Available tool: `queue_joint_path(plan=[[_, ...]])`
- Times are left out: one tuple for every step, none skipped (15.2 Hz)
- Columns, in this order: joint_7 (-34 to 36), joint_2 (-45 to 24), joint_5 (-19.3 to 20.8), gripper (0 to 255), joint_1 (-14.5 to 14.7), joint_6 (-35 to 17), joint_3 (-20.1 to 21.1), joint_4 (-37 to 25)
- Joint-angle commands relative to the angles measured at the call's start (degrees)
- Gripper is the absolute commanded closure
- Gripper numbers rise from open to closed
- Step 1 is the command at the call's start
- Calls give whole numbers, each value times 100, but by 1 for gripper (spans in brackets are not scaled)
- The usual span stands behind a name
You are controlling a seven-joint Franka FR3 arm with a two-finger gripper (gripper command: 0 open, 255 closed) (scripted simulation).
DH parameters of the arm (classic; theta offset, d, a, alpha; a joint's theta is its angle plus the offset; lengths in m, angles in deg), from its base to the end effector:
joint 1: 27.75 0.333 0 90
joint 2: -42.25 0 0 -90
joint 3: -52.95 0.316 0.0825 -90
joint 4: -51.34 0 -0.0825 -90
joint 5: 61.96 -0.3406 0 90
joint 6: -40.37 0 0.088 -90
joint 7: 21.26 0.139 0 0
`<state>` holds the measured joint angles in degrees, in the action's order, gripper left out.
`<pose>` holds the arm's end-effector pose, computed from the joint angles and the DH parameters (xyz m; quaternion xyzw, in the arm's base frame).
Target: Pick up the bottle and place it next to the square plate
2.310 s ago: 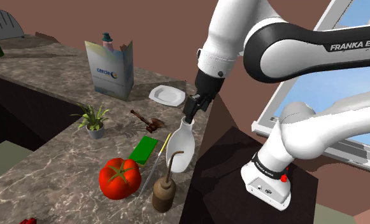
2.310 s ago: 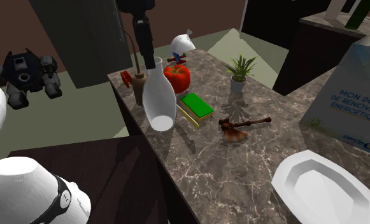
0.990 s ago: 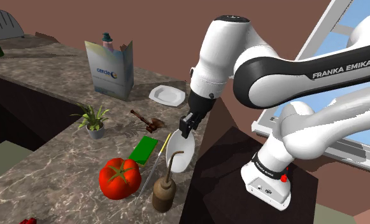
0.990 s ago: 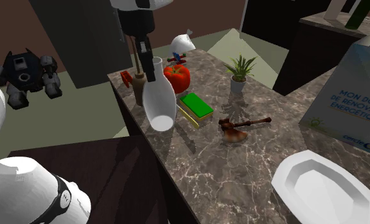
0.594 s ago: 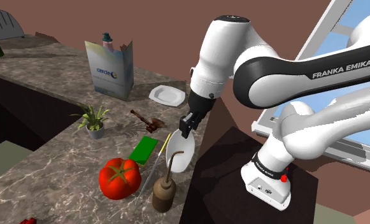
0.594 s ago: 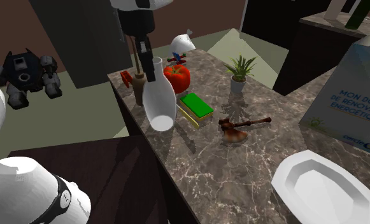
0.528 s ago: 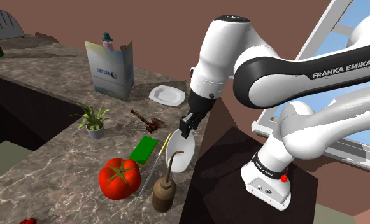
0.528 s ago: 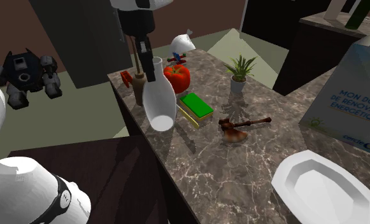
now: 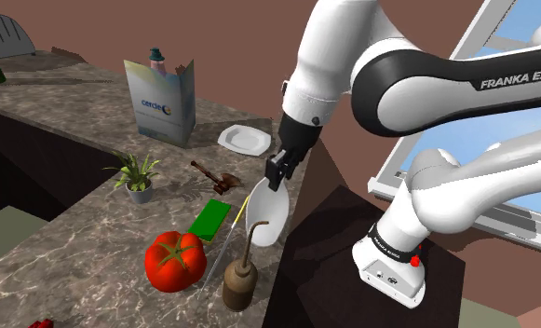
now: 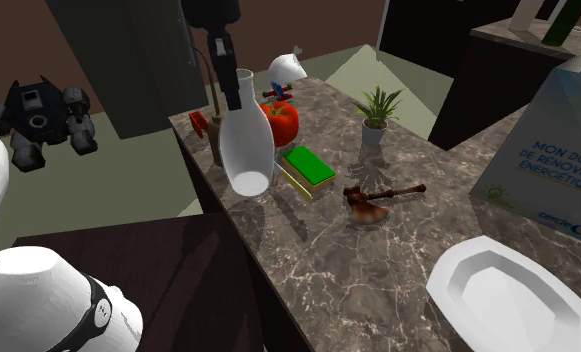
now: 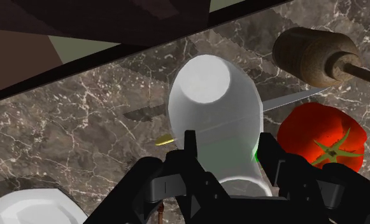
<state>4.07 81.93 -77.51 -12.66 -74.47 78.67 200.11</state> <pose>0.2278 0.2311 0.4417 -0.9986 -0.0383 -0.0354 0.0026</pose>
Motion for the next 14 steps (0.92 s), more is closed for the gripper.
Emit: queue_joint_path(plan=[[5, 36, 28, 255, -8, 168, -38, -133], [5, 53, 43, 255, -13, 250, -58, -199], [5, 68, 58, 255, -18, 331, -78, -265], [6, 81, 73, 255, -23, 412, -98, -333], [6, 93, 88, 255, -29, 492, -117, -401], [7, 103, 102, 255, -34, 571, -136, -470], [7, 111, 117, 255, -40, 649, -155, -541], [8, 118, 131, 255, -46, 727, -173, -612], [9, 123, 146, 255, -52, 805, -190, -684], [10, 127, 160, 255, -58, 882, -207, -757], [12, 129, 174, 255, -64, 958, -224, -831], [13, 129, 188, 255, -71, 1034, -240, -906], [14, 129, 202, 255, -77, 1109, -256, -982], [16, 127, 215, 255, -84, 1184, -272, -1059]])
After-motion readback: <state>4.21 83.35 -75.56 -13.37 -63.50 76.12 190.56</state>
